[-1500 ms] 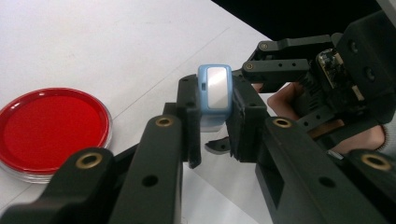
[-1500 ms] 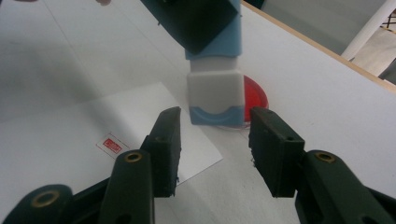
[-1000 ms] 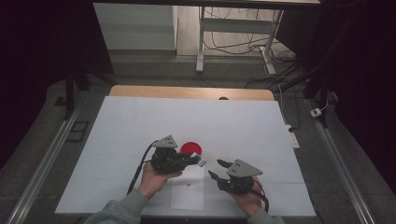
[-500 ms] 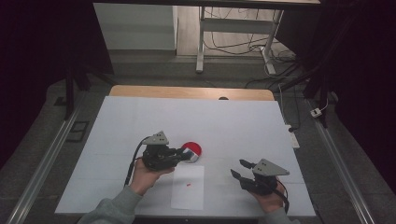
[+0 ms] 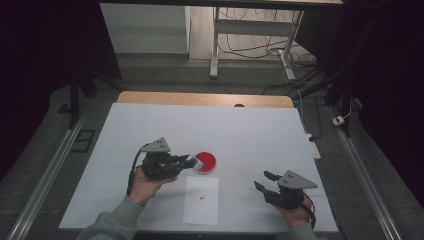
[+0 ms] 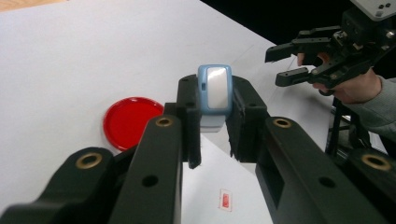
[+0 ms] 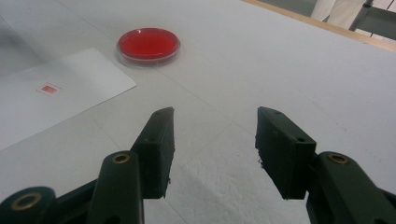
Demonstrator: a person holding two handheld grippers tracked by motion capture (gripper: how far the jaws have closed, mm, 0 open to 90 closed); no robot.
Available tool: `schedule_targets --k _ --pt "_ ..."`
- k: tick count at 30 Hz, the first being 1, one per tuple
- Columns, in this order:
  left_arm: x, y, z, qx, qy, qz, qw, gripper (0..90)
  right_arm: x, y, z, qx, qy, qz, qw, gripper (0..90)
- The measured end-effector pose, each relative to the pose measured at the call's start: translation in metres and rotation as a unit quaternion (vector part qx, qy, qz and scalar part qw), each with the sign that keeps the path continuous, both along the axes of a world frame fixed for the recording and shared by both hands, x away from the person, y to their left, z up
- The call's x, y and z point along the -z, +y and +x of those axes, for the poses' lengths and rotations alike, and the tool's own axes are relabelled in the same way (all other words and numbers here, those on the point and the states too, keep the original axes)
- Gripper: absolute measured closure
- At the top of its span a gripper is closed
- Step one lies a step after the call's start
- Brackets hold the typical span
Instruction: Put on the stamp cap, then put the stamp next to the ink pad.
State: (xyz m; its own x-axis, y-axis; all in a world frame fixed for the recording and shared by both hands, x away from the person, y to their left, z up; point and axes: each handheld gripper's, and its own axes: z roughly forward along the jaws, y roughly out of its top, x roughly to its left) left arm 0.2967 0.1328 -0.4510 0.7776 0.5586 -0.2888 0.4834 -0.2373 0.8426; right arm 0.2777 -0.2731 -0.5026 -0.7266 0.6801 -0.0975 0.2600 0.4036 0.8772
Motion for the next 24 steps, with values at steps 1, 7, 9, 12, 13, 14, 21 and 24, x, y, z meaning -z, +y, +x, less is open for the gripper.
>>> schedule_targets --k 1,7,9,12,13,14,21,24 --pt "0.0 0.002 0.0 -0.002 0.0 -0.002 1.0 75.9 0.0 0.0 0.0 0.001 0.001 0.0 1.0 46.8" --pt "0.0 0.011 0.002 -0.018 -0.002 0.002 0.9998 75.9 -0.001 -0.002 0.001 0.005 -0.003 0.001 1.0 46.8" --pt "0.001 0.013 0.003 -0.022 -0.002 0.006 0.9997 75.9 -0.001 -0.002 0.001 0.004 -0.003 -0.001 1.0 46.9" --pt "0.002 0.015 0.005 -0.029 -0.004 0.018 0.9994 75.9 0.0 -0.002 0.001 0.005 -0.002 -0.001 1.0 46.9" --pt "0.003 0.015 0.005 -0.031 -0.005 0.022 0.9993 75.9 0.0 -0.002 0.001 0.005 -0.002 -0.001 1.0 46.9" --pt "0.004 0.016 0.006 -0.034 -0.004 0.027 0.999 75.9 0.0 -0.002 0.001 0.005 -0.003 -0.002 1.0 46.9" --pt "0.019 0.017 0.015 -0.054 0.006 0.058 0.9969 75.9 0.0 -0.002 0.002 0.009 -0.003 -0.004 0.9999 46.9" --pt "0.026 0.017 0.019 -0.058 0.013 0.069 0.9958 75.9 0.0 -0.002 0.003 0.011 -0.003 -0.006 0.9999 46.9"
